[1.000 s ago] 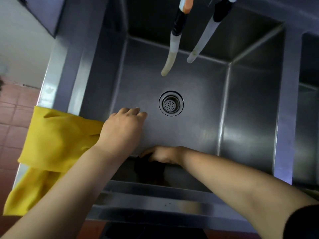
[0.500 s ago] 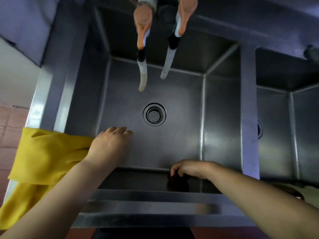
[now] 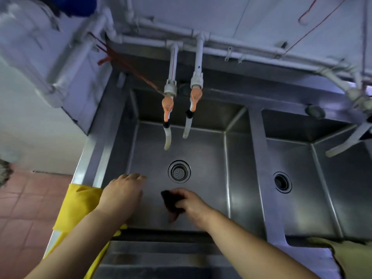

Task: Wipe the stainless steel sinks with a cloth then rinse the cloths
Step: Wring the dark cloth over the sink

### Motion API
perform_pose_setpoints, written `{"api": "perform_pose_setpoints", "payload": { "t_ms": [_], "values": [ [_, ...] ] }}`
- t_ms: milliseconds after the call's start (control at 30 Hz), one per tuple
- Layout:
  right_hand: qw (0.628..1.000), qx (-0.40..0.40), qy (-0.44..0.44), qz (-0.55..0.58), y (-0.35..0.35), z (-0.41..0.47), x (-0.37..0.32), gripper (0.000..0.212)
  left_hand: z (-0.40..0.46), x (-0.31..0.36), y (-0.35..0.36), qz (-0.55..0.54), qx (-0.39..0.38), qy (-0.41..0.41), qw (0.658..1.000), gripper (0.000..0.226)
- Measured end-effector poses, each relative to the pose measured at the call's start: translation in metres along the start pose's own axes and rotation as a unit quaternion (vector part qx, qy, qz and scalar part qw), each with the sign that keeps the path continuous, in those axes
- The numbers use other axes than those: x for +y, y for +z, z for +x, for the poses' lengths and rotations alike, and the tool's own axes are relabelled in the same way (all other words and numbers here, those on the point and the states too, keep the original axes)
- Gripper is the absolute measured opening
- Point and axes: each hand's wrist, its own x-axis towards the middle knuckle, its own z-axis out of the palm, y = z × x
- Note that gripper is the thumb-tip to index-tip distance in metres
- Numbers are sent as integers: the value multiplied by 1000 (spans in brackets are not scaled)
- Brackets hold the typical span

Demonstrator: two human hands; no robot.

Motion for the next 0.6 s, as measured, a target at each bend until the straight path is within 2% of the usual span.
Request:
{"api": "perform_pose_setpoints", "payload": {
  "t_ms": [100,267,400,500,600],
  "values": [
    [985,55,-52,154,-16,-30,-23,42,-8,16,-15,-36,17,-3,999,37],
    [942,24,-148,300,-13,-79,-65,35,-13,62,-49,-175,91,48,979,50],
    [920,-13,-216,327,-5,-112,-81,36,-20,85,-77,-291,146,59,944,38],
    [914,1,-235,331,-5,-128,-84,36,-24,91,-88,-325,185,71,925,25],
    [928,43,-222,295,-7,-141,-85,35,-30,93,-95,-364,177,78,911,25]
  ]
}}
